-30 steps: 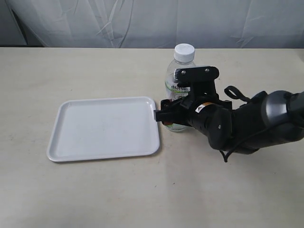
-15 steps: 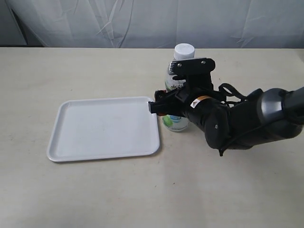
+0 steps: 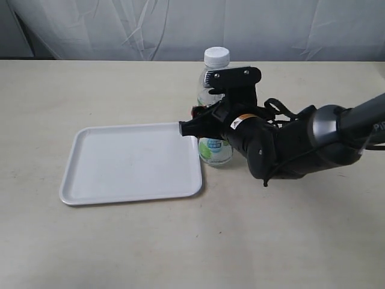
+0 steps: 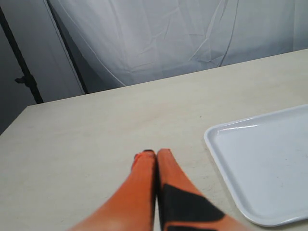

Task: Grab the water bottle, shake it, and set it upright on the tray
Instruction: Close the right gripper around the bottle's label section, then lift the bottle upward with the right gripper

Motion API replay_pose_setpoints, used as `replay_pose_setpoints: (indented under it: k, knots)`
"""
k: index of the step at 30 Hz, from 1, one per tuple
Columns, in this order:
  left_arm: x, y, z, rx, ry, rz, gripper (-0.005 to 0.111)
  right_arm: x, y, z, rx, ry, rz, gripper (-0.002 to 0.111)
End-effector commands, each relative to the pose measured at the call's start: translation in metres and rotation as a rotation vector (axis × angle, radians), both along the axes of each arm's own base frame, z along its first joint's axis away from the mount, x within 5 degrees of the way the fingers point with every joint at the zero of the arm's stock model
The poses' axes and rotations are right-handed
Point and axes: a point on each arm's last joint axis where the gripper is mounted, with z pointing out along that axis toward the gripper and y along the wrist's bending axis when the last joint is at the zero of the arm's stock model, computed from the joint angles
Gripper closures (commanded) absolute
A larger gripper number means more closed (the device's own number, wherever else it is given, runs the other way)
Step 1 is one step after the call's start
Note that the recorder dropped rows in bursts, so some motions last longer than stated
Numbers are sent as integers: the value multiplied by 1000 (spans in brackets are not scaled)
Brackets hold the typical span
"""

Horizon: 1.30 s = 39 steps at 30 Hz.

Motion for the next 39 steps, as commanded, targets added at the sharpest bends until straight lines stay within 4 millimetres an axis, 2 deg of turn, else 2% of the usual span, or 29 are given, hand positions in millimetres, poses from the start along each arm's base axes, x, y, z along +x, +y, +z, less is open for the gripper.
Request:
replay_pose_setpoints:
  k: [1,3,4,9,11,14,16,18,22,24,25,28,29,30,32,33,34,36,38,39]
  knots:
    - [0,0,-1,-6,1,0,106,2,3,1,7,46,1,91]
    - [0,0,-1,-6,1,0,106,1,3,-1,8,82,-13,106]
    - [0,0,-1,-6,1,0,106,0,2,-2,10,94,-20,109]
    - [0,0,-1,-6,1,0,106,-2,1,4,-38,84,11,109]
    - [0,0,-1,-6,1,0,106,-4,-5,14,-68,59,1,109]
    - [0,0,-1,-6,1,0,106,-12,-24,36,-88,36,-76,109]
    - [0,0,-1,-6,1,0,106,-23,-39,53,-73,33,-108,109]
    - [0,0,-1,-6,1,0,106,-40,-43,69,-34,28,-67,109]
    - [0,0,-1,-6,1,0,106,-89,-28,107,-53,-91,292,109]
    - [0,0,-1,-6,1,0,106,-103,-27,125,-17,-151,342,109]
    - [0,0,-1,-6,1,0,106,-100,-33,134,31,-172,259,109]
    - [0,0,-1,-6,1,0,106,-83,-65,149,163,-163,-190,109]
    - [0,0,-1,-6,1,0,106,-83,-64,152,165,-138,-187,109]
    - [0,0,-1,-6,1,0,106,-87,-54,153,155,-105,-73,109]
    - [0,0,-1,-6,1,0,106,-106,-25,159,61,-108,353,109]
    - [0,0,-1,-6,1,0,106,-114,-17,161,14,-127,488,109]
    - [0,0,-1,-6,1,0,106,-115,-15,163,12,-131,511,109]
    - [0,0,-1,-6,1,0,106,-102,-27,169,91,-168,269,109]
    - [0,0,-1,-6,1,0,106,-83,-56,171,166,-172,-150,109]
    - [0,0,-1,-6,1,0,106,-82,-60,171,184,-147,-214,109]
